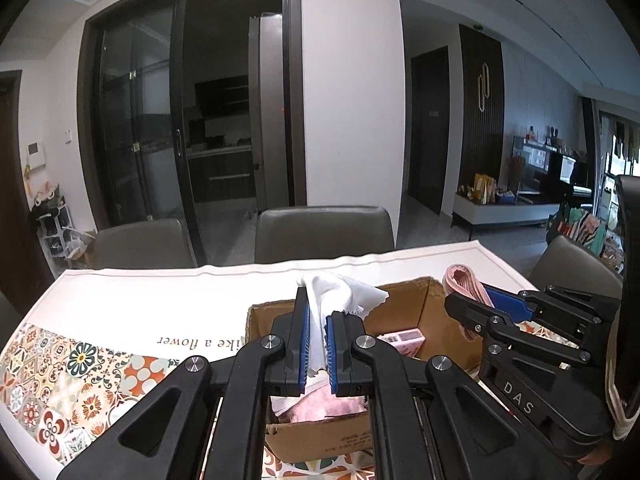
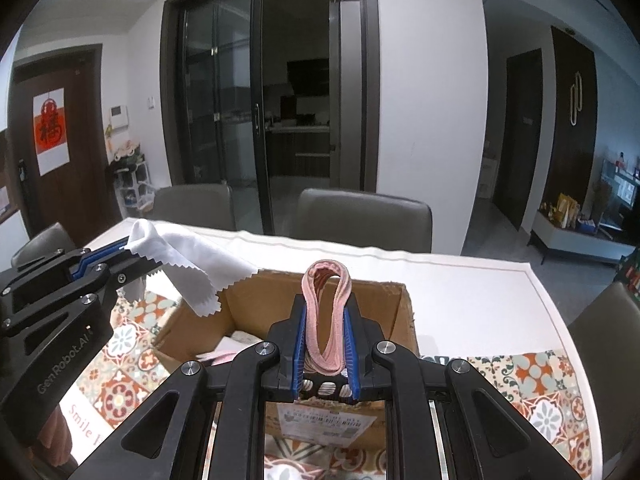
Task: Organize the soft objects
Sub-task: 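Open the left tool over the box while the right tool releases the hair ties inside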
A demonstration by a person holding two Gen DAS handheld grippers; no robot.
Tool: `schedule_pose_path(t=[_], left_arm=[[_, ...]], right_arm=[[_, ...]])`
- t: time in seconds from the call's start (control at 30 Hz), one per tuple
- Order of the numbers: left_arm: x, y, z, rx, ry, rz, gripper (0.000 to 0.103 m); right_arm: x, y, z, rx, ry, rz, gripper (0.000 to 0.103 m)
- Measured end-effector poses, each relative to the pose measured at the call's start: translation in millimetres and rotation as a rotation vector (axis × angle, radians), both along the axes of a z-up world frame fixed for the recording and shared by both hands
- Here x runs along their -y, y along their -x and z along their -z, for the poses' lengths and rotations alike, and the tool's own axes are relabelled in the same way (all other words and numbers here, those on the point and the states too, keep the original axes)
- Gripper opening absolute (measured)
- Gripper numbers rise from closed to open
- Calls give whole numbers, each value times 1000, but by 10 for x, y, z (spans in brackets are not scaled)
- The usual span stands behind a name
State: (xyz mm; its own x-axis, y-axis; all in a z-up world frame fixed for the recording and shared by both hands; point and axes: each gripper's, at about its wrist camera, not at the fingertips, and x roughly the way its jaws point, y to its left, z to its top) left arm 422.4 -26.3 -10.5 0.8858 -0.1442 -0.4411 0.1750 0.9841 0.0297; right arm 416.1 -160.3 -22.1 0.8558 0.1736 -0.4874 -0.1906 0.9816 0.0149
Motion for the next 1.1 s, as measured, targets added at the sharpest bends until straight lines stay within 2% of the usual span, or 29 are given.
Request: schedule_pose_path(t=[0.37,0.43,0.5,0.53,0.57,0.67,0.77,0.8,0.87,1.0,1.1], left_arm=[[17,-330,288,-94,-8,3,11],[28,-368,318,-106,-11,5,17],[30,-386,341,-111,-9,2,24],[33,-391,352,-113,-9,2,24],[34,-393,359,-114,-11,2,25],[32,-395,370,-119,-11,-4,38],[33,-360,355,-114,-12,-12,44],[29,-349,342,-115,-8,-14,52],[28,-338,329,-121,-5,-10,61],[47,-340,319,-137,-42,-40,67],[25,-348,325,-165,-31,-32,73]], right_arm=[[-21,-344,286,-76,24,-4,19],[-16,-389,333,-95,17,-9,20],[-4,-427,373,-112,7,-11,31],[4,-456,381,-120,3,-12,40],[14,-470,391,-121,-3,-11,42],[25,-486,416,-123,3,-4,42],[42,-482,414,-125,7,10,42],[48,-476,407,-124,6,14,43],[61,-445,382,-121,4,25,47],[69,-353,315,-103,6,40,49],[75,-290,259,-92,17,52,49]])
